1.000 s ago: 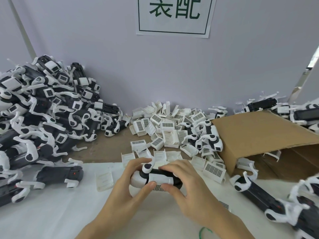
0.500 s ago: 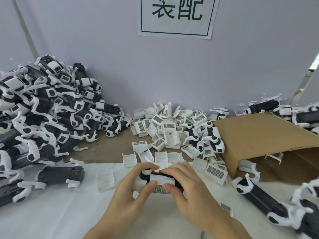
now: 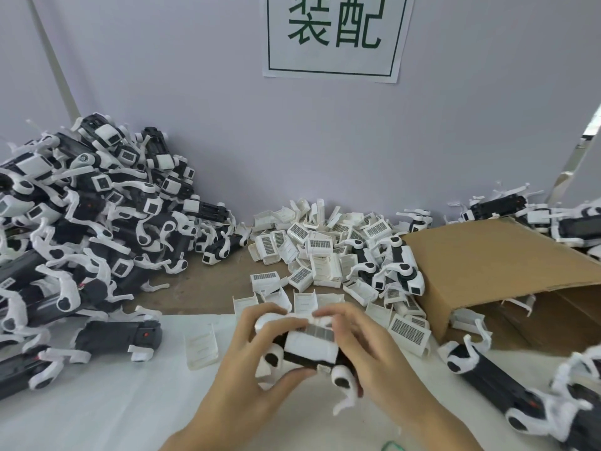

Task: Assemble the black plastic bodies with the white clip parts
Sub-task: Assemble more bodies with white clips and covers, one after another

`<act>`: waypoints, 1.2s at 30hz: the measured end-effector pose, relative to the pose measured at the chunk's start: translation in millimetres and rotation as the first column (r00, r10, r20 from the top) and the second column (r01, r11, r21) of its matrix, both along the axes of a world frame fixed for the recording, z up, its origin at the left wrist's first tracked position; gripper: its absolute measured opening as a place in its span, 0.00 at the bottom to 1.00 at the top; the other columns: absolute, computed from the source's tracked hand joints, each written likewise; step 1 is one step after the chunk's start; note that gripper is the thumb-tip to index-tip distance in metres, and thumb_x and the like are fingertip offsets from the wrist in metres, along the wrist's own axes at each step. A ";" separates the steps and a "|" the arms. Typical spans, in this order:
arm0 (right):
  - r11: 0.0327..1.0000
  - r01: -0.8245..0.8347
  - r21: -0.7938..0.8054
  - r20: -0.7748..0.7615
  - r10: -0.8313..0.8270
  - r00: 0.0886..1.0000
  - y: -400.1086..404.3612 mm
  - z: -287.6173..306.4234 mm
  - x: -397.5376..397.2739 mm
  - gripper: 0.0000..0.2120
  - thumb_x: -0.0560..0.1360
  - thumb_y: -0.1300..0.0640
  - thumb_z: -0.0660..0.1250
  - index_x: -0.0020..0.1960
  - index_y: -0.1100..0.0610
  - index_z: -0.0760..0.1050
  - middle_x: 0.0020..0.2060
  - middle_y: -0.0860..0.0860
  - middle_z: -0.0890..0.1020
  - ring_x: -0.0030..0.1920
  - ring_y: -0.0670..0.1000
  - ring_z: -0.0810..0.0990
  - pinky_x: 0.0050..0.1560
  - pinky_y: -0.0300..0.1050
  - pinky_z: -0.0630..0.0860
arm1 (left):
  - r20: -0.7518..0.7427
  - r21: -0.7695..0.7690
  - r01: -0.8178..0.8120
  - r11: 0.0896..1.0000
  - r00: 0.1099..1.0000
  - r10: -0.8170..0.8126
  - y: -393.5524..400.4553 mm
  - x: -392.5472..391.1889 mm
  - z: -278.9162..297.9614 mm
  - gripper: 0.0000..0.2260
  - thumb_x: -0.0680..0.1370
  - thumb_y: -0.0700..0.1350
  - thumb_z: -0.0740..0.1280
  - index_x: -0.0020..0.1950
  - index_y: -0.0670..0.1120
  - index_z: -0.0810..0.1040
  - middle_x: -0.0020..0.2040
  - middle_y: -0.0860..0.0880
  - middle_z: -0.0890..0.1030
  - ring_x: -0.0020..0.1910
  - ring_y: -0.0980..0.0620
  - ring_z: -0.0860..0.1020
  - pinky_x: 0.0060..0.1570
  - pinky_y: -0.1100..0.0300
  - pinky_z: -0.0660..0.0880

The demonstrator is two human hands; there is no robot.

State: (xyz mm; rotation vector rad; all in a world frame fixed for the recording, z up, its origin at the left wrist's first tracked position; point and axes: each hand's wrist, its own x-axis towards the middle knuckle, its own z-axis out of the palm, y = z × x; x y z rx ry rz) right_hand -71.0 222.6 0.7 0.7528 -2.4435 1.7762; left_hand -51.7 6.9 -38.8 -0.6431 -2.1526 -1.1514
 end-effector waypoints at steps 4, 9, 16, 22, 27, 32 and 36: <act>0.958 0.058 0.281 -0.407 0.064 0.911 5.5 -1.6 0.5 0.22 0.82 0.44 0.65 0.75 0.39 0.68 0.69 0.37 0.75 0.63 0.42 0.79 0.49 0.38 0.79 | 0.248 0.267 -0.017 0.964 0.968 -0.051 -0.6 -0.8 4.5 0.19 0.74 0.52 0.78 0.63 0.60 0.80 0.59 0.56 0.78 0.61 0.52 0.80 0.55 0.67 0.77; 0.904 0.216 0.369 -0.512 0.004 0.859 -2.9 -12.9 -0.2 0.18 0.81 0.41 0.66 0.71 0.41 0.72 0.64 0.33 0.76 0.63 0.40 0.76 0.63 0.42 0.74 | 0.318 0.239 0.053 0.970 0.939 -0.129 1.0 5.6 7.1 0.17 0.80 0.51 0.75 0.67 0.59 0.79 0.62 0.55 0.77 0.64 0.52 0.78 0.55 0.67 0.76; 0.882 0.285 0.377 -0.544 -0.038 0.838 -4.9 -11.4 -0.3 0.18 0.77 0.46 0.74 0.65 0.45 0.77 0.58 0.37 0.79 0.57 0.45 0.79 0.56 0.45 0.77 | 0.232 0.201 -0.003 0.980 0.972 -0.045 7.3 8.3 7.4 0.13 0.78 0.48 0.75 0.60 0.61 0.80 0.57 0.55 0.77 0.59 0.52 0.79 0.50 0.71 0.72; 0.996 -0.077 0.047 -0.016 0.078 0.997 4.7 6.3 0.2 0.16 0.81 0.43 0.66 0.67 0.41 0.76 0.60 0.43 0.82 0.64 0.46 0.79 0.64 0.39 0.74 | -0.006 0.030 -0.015 0.999 1.000 0.016 4.7 6.6 9.3 0.14 0.79 0.47 0.75 0.64 0.54 0.81 0.65 0.52 0.73 0.66 0.53 0.76 0.60 0.67 0.72; 0.980 -0.125 0.151 0.016 0.124 0.992 13.4 9.7 -6.2 0.09 0.83 0.55 0.68 0.61 0.48 0.82 0.55 0.44 0.84 0.61 0.46 0.81 0.65 0.45 0.75 | -0.172 -0.184 0.018 0.983 0.984 -0.050 7.2 8.5 0.7 0.18 0.83 0.46 0.70 0.72 0.58 0.75 0.78 0.54 0.65 0.65 0.62 0.73 0.58 0.72 0.74; 0.993 0.075 0.088 -0.212 -0.055 0.976 1.9 1.3 -1.8 0.14 0.77 0.58 0.75 0.60 0.47 0.80 0.56 0.41 0.80 0.63 0.47 0.78 0.63 0.34 0.70 | 0.040 0.079 -0.057 0.995 0.998 0.054 11.3 10.9 2.4 0.29 0.78 0.52 0.77 0.75 0.52 0.69 0.75 0.51 0.68 0.77 0.53 0.68 0.73 0.67 0.65; 0.984 0.136 0.113 -0.453 -0.071 0.889 -10.8 -6.6 1.9 0.14 0.78 0.53 0.75 0.62 0.50 0.79 0.58 0.42 0.77 0.63 0.50 0.76 0.64 0.38 0.71 | 0.281 0.343 -0.035 0.939 0.957 -0.067 12.2 13.1 8.9 0.21 0.78 0.61 0.71 0.68 0.56 0.74 0.63 0.56 0.82 0.64 0.54 0.79 0.60 0.68 0.72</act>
